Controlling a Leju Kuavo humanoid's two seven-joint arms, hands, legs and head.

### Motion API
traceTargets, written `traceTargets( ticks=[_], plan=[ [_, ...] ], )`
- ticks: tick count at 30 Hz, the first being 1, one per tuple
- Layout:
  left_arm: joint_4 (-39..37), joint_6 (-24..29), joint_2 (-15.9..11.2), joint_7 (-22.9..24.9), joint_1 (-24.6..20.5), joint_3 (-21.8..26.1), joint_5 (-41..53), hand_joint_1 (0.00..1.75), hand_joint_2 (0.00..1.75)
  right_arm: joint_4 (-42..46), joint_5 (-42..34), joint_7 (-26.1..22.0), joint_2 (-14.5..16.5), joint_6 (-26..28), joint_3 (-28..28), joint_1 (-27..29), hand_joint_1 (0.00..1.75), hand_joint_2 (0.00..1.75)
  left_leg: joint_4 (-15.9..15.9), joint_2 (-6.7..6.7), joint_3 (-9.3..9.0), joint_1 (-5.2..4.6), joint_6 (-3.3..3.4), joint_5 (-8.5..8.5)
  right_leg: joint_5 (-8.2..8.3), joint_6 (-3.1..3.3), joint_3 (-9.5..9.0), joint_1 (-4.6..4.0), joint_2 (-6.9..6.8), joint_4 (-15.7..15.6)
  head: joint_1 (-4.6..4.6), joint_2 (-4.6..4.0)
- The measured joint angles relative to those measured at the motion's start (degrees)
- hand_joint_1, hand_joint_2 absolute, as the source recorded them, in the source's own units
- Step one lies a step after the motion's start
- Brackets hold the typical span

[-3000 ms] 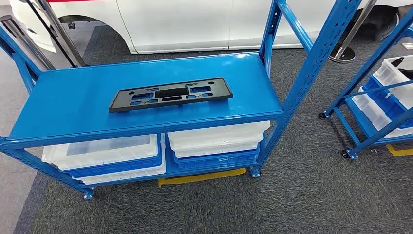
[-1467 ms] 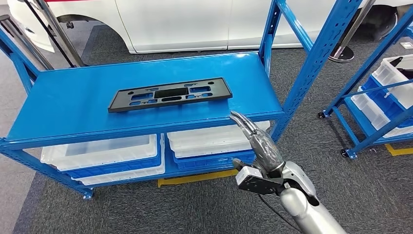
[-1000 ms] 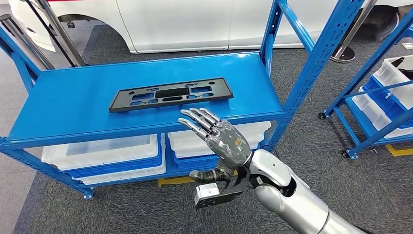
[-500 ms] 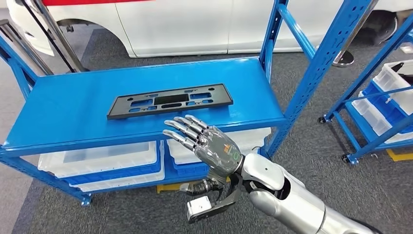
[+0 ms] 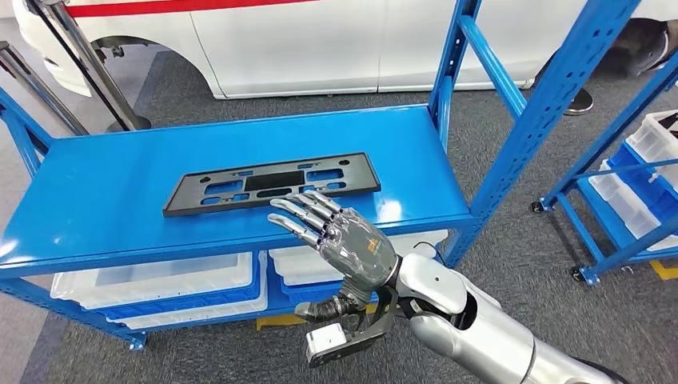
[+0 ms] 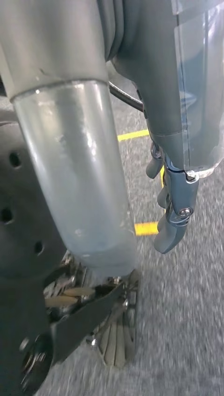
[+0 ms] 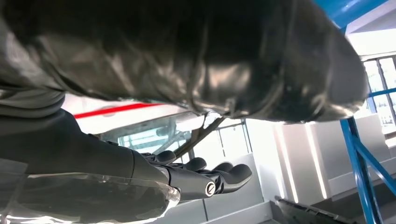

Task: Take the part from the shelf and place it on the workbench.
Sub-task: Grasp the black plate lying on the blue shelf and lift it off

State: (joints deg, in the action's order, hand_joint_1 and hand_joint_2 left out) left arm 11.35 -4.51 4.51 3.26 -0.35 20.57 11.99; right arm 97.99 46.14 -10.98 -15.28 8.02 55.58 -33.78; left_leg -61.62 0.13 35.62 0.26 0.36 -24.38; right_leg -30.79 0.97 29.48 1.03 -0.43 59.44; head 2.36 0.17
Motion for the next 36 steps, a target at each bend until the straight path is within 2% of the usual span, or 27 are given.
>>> traceTargets(
  ticks=[2, 4, 5, 6, 8, 9, 10, 11, 12, 13, 14, 15, 17, 20, 21, 23, 24, 25, 26, 27, 28, 29, 30, 31, 32, 34, 36],
  plan=[
    [-0.1, 0.0, 0.0, 0.0, -0.1, 0.1, 0.0, 0.00, 0.00, -0.1, 0.0, 0.1, 0.0, 0.1, 0.1, 0.1, 0.00, 0.00, 1.6, 0.14, -0.60, -0.44, 0.57, -0.59, -0.22, -0.61, 0.01, -0.06, -0.09, -0.2, 0.02, 0.01],
    [-0.1, 0.1, 0.0, 0.0, -0.3, 0.2, 0.0, 0.00, 0.00, -0.2, 0.0, 0.2, 0.0, 0.2, 0.1, 0.2, 0.00, 0.00, 2.9, -0.05, -1.38, -0.13, 0.96, -1.40, -0.67, -1.23, -0.07, -0.11, -0.22, -0.2, 0.01, 0.01],
    [-0.1, 0.1, 0.0, 0.0, -0.3, 0.2, 0.0, 0.00, 0.00, -0.2, 0.0, 0.2, -0.1, 0.2, 0.1, 0.1, 0.00, 0.00, 3.3, -0.13, -1.86, 0.06, 1.22, -1.61, -1.24, -1.46, 0.32, -0.13, -0.21, 0.9, -0.01, 0.01],
    [-0.1, 0.1, 0.0, 0.0, -0.3, 0.3, 0.0, 0.00, 0.00, -0.2, 0.0, 0.2, -0.1, 0.2, 0.1, 0.1, 0.00, 0.00, 3.7, -0.19, -2.41, 0.24, 1.50, -1.78, -2.19, -1.68, 1.42, -0.14, -0.12, 3.2, -0.02, 0.01],
    [-0.1, 0.1, 0.1, 0.0, -0.2, 0.3, 0.0, 0.00, 0.00, -0.2, 0.0, 0.2, -0.3, 0.2, 0.1, 0.3, 0.00, 0.00, 3.9, -0.31, -3.26, 0.17, 2.06, -2.35, -4.52, -1.93, 6.01, -0.11, 0.08, 10.8, -0.02, 0.01],
    [-0.2, 0.1, 0.1, 0.0, -0.2, 0.3, 0.0, 0.00, 0.00, -0.3, 0.0, 0.2, -0.4, 0.2, 0.1, 0.4, 0.00, 0.00, 3.9, -0.44, -3.69, 0.09, 2.22, -2.73, -5.05, -2.02, 8.62, -0.12, 0.13, 14.3, -0.03, 0.01],
    [-0.2, 0.1, 0.1, 0.0, -0.2, 0.3, 0.0, 0.00, 0.00, -0.4, 0.0, 0.2, -0.5, 0.2, 0.1, 0.6, 0.00, 0.00, 3.9, -0.63, -4.23, -0.01, 2.27, -3.15, -4.48, -2.03, 10.58, -0.14, 0.17, 16.2, -0.02, 0.00],
    [-0.2, 0.1, 0.1, 0.0, -0.2, 0.3, 0.0, 0.00, 0.00, -0.4, 0.0, 0.2, -0.6, 0.2, 0.1, 0.6, 0.00, 0.00, 3.9, -0.84, -4.92, -0.10, 2.25, -3.65, -2.59, -1.91, 11.49, -0.19, 0.19, 15.8, -0.02, 0.00],
    [-0.2, 0.1, 0.1, 0.0, -0.2, 0.3, 0.0, 0.00, 0.00, -0.5, 0.0, 0.2, -0.6, 0.2, 0.2, 0.7, 0.00, 0.00, 3.9, -1.02, -5.74, -0.20, 2.17, -4.21, 0.36, -1.65, 11.27, -0.27, 0.22, 13.2, -0.03, 0.00],
    [-0.2, 0.1, 0.1, 0.0, -0.2, 0.3, 0.0, 0.00, 0.00, -0.5, 0.0, 0.2, -0.7, 0.2, 0.2, 0.7, 0.00, 0.00, 3.9, -1.15, -6.49, -0.26, 2.06, -4.83, 3.43, -1.24, 10.31, -0.46, 0.31, 9.5, -0.02, 0.00],
    [-0.2, 0.1, 0.2, 0.0, -0.1, 0.3, 0.0, 0.00, 0.00, -0.6, 0.0, 0.2, -0.8, 0.2, 0.2, 0.7, 0.00, 0.00, 3.9, -1.23, -7.09, -0.40, 1.88, -5.38, 5.65, -0.83, 9.24, -0.69, 0.41, 6.2, -0.01, 0.01],
    [-0.3, 0.1, 0.3, -0.1, -0.1, 0.3, 0.0, 0.00, 0.00, -0.6, 0.0, 0.2, -0.8, 0.2, 0.2, 0.7, 0.00, 0.00, 3.9, -1.32, -7.47, -0.48, 1.64, -5.82, 6.62, -0.49, 8.21, -0.91, 0.46, 3.7, -0.02, 0.01],
    [-0.4, 0.1, 0.4, -0.1, -0.2, 0.3, 0.1, 0.00, 0.00, -0.7, 0.0, 0.2, -0.9, 0.3, 0.2, 0.8, 0.00, 0.00, 4.0, -1.41, -7.65, -0.47, 1.12, -6.27, 5.92, -0.11, 7.28, -1.26, 0.49, 1.8, -0.03, 0.01],
    [-0.3, 0.1, 0.4, -0.1, -0.6, 0.3, 0.1, 0.00, 0.00, -0.7, -0.2, 0.3, -1.1, 0.3, 0.2, 0.8, 0.00, 0.00, 3.6, -1.16, -7.88, -0.45, 0.34, -7.14, 5.15, 0.35, 5.85, -0.71, 0.46, -0.1, 0.02, 0.01],
    [-0.3, 0.1, 0.4, -0.1, -0.6, 0.3, 0.2, 0.00, 0.00, -0.7, -0.3, 0.3, -1.1, 0.3, 0.2, 0.9, 0.00, 0.00, 1.9, -1.01, -7.12, -0.41, 0.02, -7.95, 5.04, 0.52, 5.16, -0.43, 0.41, -0.6, 0.08, 0.01],
    [-0.3, 0.1, 0.4, -0.1, -0.6, 0.3, 0.2, 0.00, 0.00, -0.8, -0.4, 0.4, -1.2, 0.3, 0.2, 1.0, 0.00, 0.00, -4.9, -0.74, -3.00, 0.06, -0.64, -10.28, 4.60, 0.77, 4.07, -0.25, 0.23, -1.2, 0.17, 0.01],
    [-0.3, 0.1, 0.4, -0.1, -0.6, 0.3, 0.2, 0.00, 0.00, -0.9, -0.5, 0.4, -1.2, 0.3, 0.2, 1.2, 0.00, 0.44, -8.7, -0.66, -0.38, 0.35, -0.99, -11.09, 4.27, 0.77, 3.66, -0.22, 0.17, -1.3, 0.18, 0.01],
    [-0.3, 0.1, 0.4, -0.1, -0.5, 0.3, 0.3, 0.00, 0.00, -1.1, -0.5, 0.4, -1.3, 0.3, 0.2, 1.4, 0.00, 0.87, -11.2, -0.58, 1.75, 0.62, -1.32, -10.94, 3.89, 0.70, 3.21, -0.16, 0.13, -1.3, 0.18, 0.01],
    [-0.3, 0.1, 0.4, 0.0, -0.5, 0.3, 0.4, 0.00, 0.00, -1.4, -0.6, 0.5, -1.3, 0.3, 0.2, 1.6, 0.00, 1.31, -11.6, -0.51, 2.91, 0.86, -1.62, -9.60, 3.46, 0.57, 2.72, -0.05, 0.14, -1.2, 0.18, 0.01],
    [-0.3, 0.1, 0.3, 0.0, -0.4, 0.3, 0.5, 0.00, 0.00, -1.7, -0.6, 0.6, -1.3, 0.3, 0.1, 1.9, 0.00, 1.75, -9.9, -0.46, 2.97, 1.08, -1.88, -7.16, 2.98, 0.35, 2.18, 0.12, 0.17, -1.1, 0.19, 0.01],
    [-0.3, 0.1, 0.3, 0.0, -0.3, 0.3, 0.6, 0.00, 0.00, -2.1, -0.5, 0.8, -1.3, 0.4, 0.1, 2.1, 0.00, 1.75, -6.3, -0.39, 2.15, 1.30, -2.11, -4.10, 2.42, 0.02, 1.59, 0.34, 0.21, -0.9, 0.19, 0.01],
    [-0.3, 0.2, 0.3, 0.0, -0.3, 0.3, 0.8, 0.00, 0.00, -2.6, -0.3, 1.0, -1.3, 0.5, -0.1, 2.4, 0.00, 1.75, -3.1, -0.36, 1.10, 1.27, -2.28, -1.90, 1.88, -0.38, 1.13, 0.44, 0.24, -0.7, 0.20, 0.01],
    [-0.4, 0.2, 0.3, 0.0, -0.3, 0.3, 1.0, 0.00, 0.00, -3.3, 0.0, 1.3, -1.3, 0.7, -0.3, 2.7, 0.00, 1.75, -0.2, -0.36, 0.00, 1.19, -2.19, -0.63, 1.42, -0.81, 0.85, 0.45, 0.28, -0.5, 0.20, 0.01],
    [-0.4, 0.2, 0.4, 0.0, -0.4, 0.3, 1.1, 0.00, 0.00, -4.0, 0.2, 1.5, -1.3, 1.0, -0.6, 3.0, 0.00, 1.75, 1.5, -0.42, -0.70, 1.06, -1.90, -0.37, 1.14, -1.23, 0.80, 0.38, 0.27, -0.4, 0.20, 0.01],
    [-0.4, 0.3, 0.4, 0.0, -0.5, 0.3, 1.3, 0.00, 0.00, -4.8, 0.4, 1.7, -1.2, 1.2, -0.9, 3.2, 0.00, 1.75, 2.0, -0.57, -1.01, 0.96, -1.54, -0.84, 0.97, -1.51, 0.90, 0.26, 0.25, -0.3, 0.20, 0.01],
    [-0.4, 0.4, 0.4, 0.1, -0.6, 0.3, 1.5, 0.00, 0.00, -6.4, 0.7, 2.0, -1.1, 1.4, -1.5, 3.7, 0.00, 1.75, 2.8, -0.84, -1.17, 1.06, -1.00, -1.10, 1.05, -1.51, 1.05, 0.23, 0.23, -0.4, 0.17, 0.01],
    [-0.4, 0.3, 0.3, 0.1, -0.6, 0.3, 1.8, 0.00, 0.00, -8.4, 1.6, 2.6, -0.8, 1.5, -2.2, 3.9, 0.00, 1.75, 2.9, -0.99, -1.19, 1.04, -0.86, -1.14, 1.20, -1.29, 0.85, 0.26, 0.26, -0.7, 0.17, 0.01]
  ],
)
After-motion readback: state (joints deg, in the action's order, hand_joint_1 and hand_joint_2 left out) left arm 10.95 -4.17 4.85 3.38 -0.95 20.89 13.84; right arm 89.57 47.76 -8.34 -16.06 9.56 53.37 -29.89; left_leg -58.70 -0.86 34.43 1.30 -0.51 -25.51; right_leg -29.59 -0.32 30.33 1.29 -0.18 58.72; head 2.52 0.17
